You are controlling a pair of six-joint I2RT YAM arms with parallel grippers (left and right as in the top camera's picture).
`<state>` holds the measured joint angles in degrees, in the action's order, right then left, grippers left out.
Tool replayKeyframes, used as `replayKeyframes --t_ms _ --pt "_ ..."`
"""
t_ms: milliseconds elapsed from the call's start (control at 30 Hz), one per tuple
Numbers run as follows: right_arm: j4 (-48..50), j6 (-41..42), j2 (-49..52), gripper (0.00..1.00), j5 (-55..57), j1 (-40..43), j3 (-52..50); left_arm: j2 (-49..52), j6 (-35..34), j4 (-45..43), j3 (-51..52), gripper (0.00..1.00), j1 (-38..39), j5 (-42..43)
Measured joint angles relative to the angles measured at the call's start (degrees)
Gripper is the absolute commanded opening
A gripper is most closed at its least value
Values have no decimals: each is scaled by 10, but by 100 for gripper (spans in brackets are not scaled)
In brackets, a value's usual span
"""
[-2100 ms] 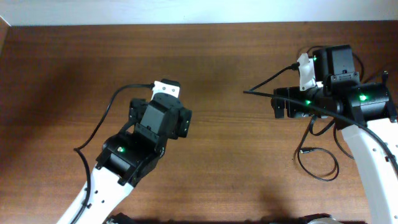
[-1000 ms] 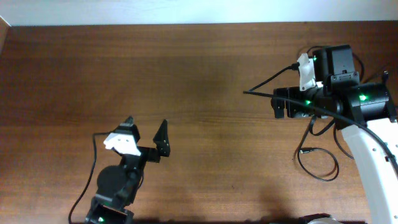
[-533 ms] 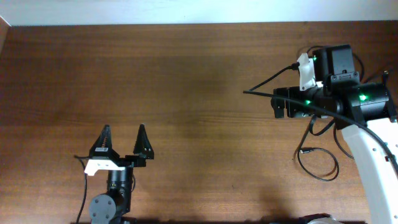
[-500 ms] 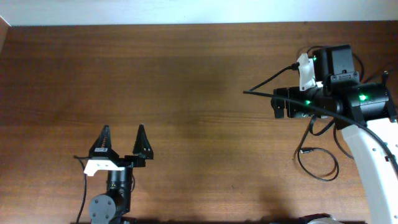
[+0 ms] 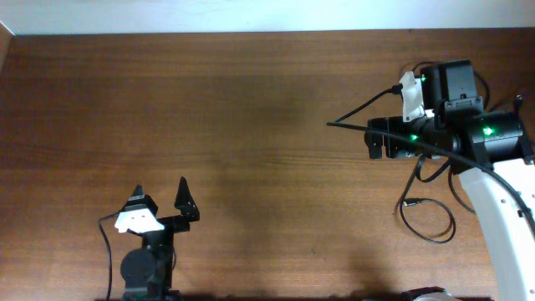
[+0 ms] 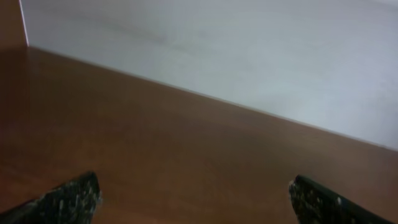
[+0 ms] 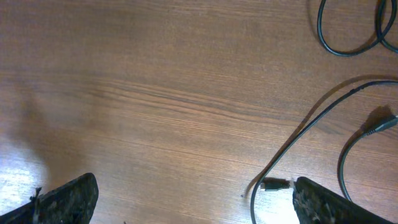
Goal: Untangle cables
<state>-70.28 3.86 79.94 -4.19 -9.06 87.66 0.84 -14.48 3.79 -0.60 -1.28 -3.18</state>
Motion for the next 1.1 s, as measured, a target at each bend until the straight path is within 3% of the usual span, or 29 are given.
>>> replayKeyframes --t_ms 600,1100 --pt "0 0 0 99 0 0 0 0 83 6 0 99 0 15" --pt "0 0 0 99 0 0 0 0 92 6 0 99 0 16"
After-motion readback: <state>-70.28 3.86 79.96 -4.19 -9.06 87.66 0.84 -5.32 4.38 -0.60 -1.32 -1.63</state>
